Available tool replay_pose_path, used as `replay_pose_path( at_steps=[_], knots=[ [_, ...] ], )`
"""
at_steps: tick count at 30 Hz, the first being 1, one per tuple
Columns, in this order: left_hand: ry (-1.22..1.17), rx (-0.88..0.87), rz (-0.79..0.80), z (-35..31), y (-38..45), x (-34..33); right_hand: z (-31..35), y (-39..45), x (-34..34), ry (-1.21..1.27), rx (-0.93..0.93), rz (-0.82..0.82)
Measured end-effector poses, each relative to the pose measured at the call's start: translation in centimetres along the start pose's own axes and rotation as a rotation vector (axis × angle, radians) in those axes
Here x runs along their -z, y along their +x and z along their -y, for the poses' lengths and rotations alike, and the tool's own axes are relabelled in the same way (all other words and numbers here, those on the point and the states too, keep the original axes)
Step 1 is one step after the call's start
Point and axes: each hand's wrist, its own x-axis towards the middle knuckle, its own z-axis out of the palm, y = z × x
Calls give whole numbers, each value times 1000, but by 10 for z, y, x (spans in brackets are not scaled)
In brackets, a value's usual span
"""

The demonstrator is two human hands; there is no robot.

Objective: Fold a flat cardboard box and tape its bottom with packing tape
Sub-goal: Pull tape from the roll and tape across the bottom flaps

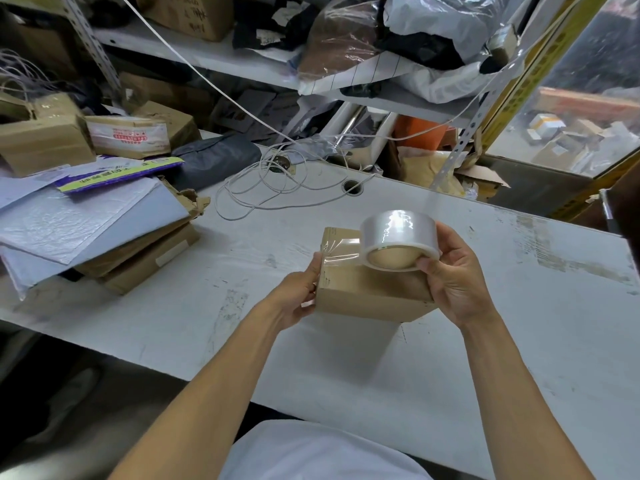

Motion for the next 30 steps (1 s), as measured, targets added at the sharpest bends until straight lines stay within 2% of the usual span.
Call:
replay_pose_path(
  at_steps=[3, 5, 7, 9, 13, 23, 30],
  knots=[
    [82, -30, -71, -1, -2, 0, 0, 0, -1, -13, 1, 10],
    [157, -120, -263, -10, -5, -3, 0, 0, -1, -13, 2, 7],
    [207, -282, -422, -25, -7, -14, 0, -2, -2, 1, 2, -1],
    [333, -396, -386, -39, -5, -29, -1, -2, -1, -14, 11, -2],
    [389, -351, -247, -41, 4, -42, -1, -3, 0, -33, 27, 0],
    [386, -361, -230, -40, 3, -38, 13, -10, 14, -155, 20, 18],
    [411, -371, -237, -39, 6, -41, 53, -22, 54, -422, -15, -64]
  ],
)
